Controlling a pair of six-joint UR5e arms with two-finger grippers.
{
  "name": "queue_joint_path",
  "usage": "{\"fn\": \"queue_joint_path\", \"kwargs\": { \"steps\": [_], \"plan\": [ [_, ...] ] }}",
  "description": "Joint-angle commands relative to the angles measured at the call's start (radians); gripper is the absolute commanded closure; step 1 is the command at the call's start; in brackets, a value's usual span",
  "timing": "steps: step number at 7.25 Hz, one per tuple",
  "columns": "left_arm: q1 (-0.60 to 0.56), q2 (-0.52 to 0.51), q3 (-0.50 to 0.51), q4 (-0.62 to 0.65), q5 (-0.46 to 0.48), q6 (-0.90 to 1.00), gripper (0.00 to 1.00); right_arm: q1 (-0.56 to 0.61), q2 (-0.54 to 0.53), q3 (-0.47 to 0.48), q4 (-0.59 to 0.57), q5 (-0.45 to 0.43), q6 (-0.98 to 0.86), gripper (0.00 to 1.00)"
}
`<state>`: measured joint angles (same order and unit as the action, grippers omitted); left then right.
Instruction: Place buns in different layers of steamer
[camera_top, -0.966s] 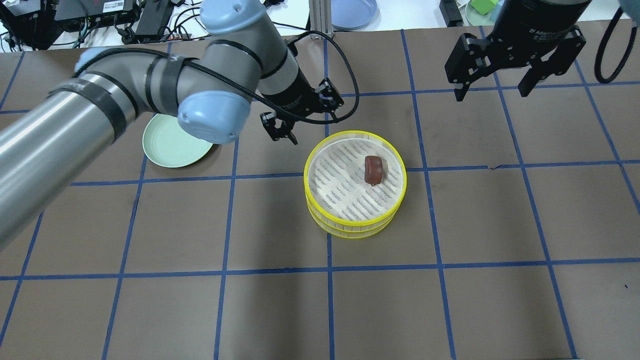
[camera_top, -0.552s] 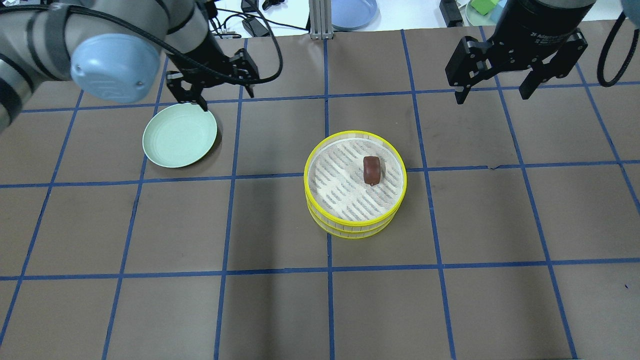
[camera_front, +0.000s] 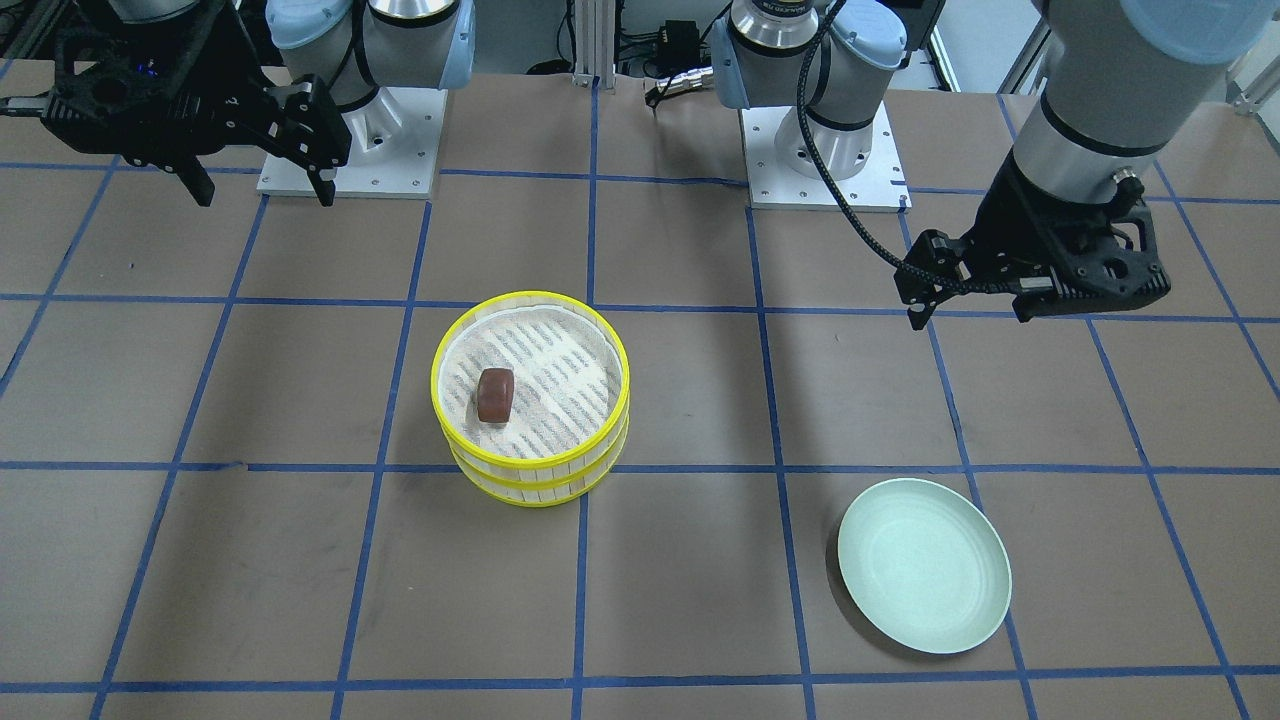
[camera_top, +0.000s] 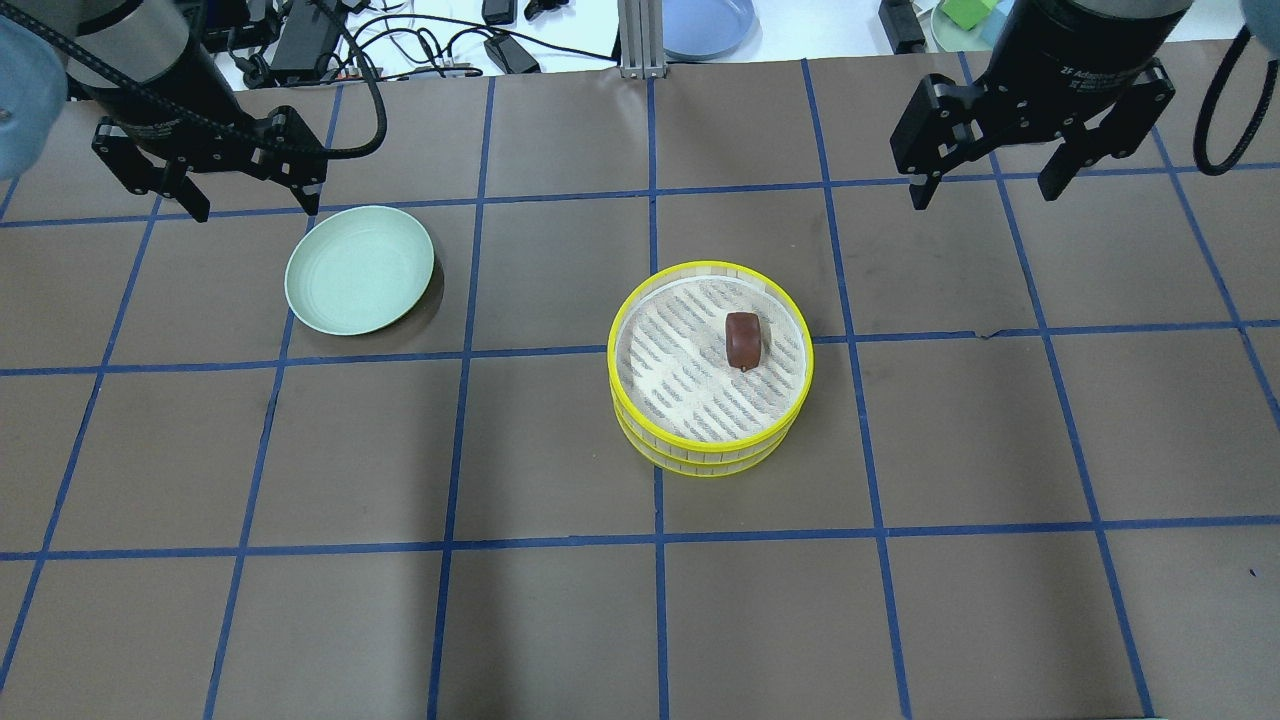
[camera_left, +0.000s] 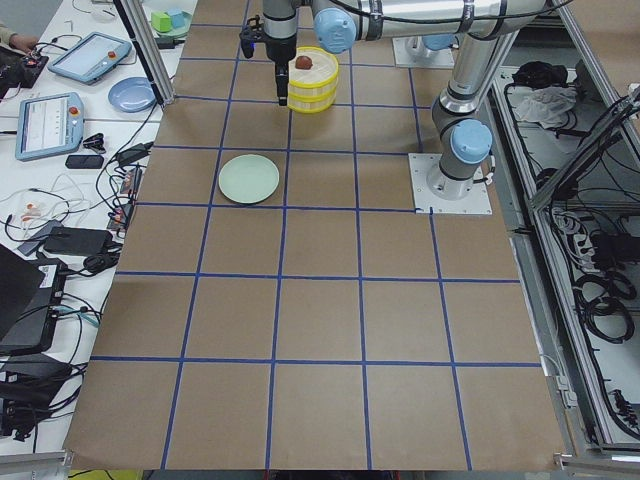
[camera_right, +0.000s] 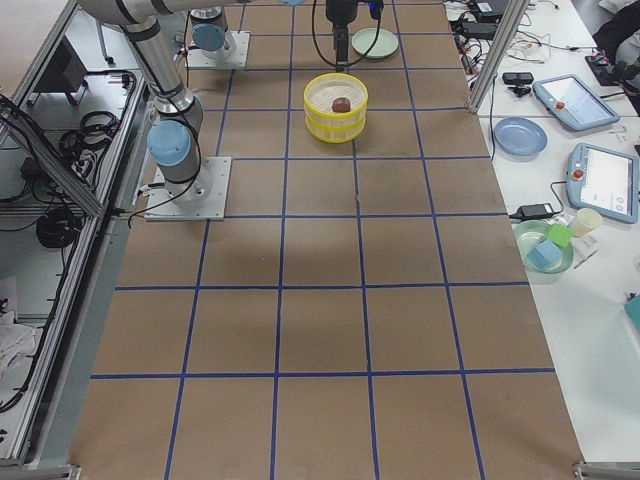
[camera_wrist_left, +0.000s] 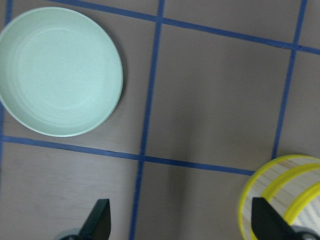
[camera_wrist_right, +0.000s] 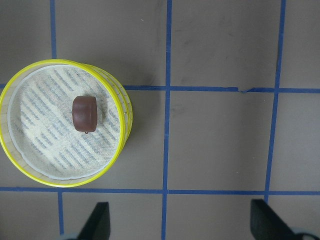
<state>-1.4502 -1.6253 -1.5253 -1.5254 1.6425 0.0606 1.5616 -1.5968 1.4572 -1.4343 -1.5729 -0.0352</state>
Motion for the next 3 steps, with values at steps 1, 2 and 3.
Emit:
{"fn": "queue_joint_path", "kwargs": {
  "steps": [1,2,3],
  "plan": [
    [-0.001,0.025,-0.007,-0.004,-0.060,0.005,0.00,0.000,0.000,0.000,0.000,-0.001,0.000,0.00],
    [-0.001,0.039,-0.009,-0.005,-0.172,0.005,0.00,0.000,0.000,0.000,0.000,-0.001,0.000,0.00],
    [-0.001,0.044,-0.009,-0.004,-0.132,0.008,0.00,0.000,0.000,0.000,0.002,-0.001,0.000,0.00]
  ]
}}
